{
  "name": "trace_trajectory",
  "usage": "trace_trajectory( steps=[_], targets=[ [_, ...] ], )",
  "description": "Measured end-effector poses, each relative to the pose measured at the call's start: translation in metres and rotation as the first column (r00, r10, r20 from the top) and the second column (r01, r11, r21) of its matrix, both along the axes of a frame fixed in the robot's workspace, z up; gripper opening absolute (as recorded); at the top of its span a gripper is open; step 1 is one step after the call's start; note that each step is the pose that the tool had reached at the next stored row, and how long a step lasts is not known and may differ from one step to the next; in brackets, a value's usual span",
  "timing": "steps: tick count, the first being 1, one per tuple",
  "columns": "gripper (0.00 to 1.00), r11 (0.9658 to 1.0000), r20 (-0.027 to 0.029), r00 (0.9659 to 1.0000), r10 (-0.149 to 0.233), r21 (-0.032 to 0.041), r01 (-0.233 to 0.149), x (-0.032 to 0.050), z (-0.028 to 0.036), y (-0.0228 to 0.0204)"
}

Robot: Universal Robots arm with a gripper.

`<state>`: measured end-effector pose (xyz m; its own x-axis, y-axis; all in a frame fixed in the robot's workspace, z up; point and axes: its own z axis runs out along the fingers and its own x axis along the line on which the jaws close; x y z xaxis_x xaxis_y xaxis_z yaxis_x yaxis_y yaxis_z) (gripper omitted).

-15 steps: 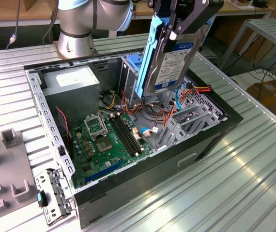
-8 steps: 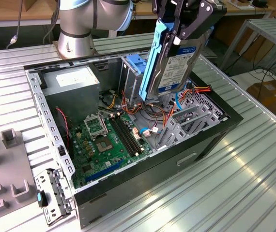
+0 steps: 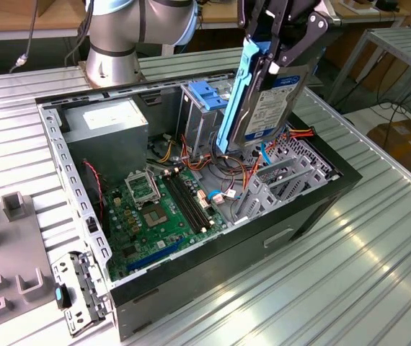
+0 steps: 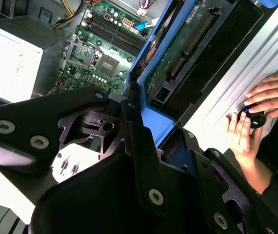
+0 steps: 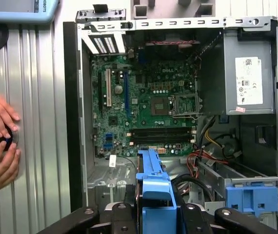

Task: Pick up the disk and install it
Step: 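Insert the disk into the insertion slot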

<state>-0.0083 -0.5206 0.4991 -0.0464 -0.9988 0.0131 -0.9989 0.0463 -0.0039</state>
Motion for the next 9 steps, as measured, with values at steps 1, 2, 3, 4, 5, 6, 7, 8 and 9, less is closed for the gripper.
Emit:
trace_trajectory(
  steps=[1, 2, 3, 4, 5, 6, 7, 8, 9],
  targets=[
    [0.37, 1.0, 0.0, 1.0, 0.0, -0.0006, 0.0, 0.0015, -0.0007, -0.0002],
    [0.37, 1.0, 0.0, 1.0, 0.0, -0.0011, 0.0, 0.0032, -0.0015, -0.0004],
    [0.37, 1.0, 0.0, 1.0, 0.0, -0.0013, 0.0, 0.0044, -0.0022, -0.0007],
    [0.37, 1.0, 0.0001, 1.0, 0.0, -0.0021, 0.0, 0.0065, -0.0036, -0.0014],
    [0.37, 1.0, 0.0004, 1.0, 0.0, -0.0026, 0.0, 0.0071, -0.0043, -0.002],
    [0.37, 1.0, 0.001, 1.0, 0.0, -0.0027, 0.0, 0.0075, -0.0052, -0.0029],
    [0.37, 1.0, 0.0017, 1.0, -0.001, -0.0027, 0.001, 0.0078, -0.0062, -0.004],
    [0.37, 1.0, 0.0023, 1.0, -0.001, -0.0028, 0.001, 0.008, -0.007, -0.0049],
    [0.37, 1.0, 0.0036, 1.0, -0.001, -0.003, 0.001, 0.0083, -0.0087, -0.0072]
  ],
)
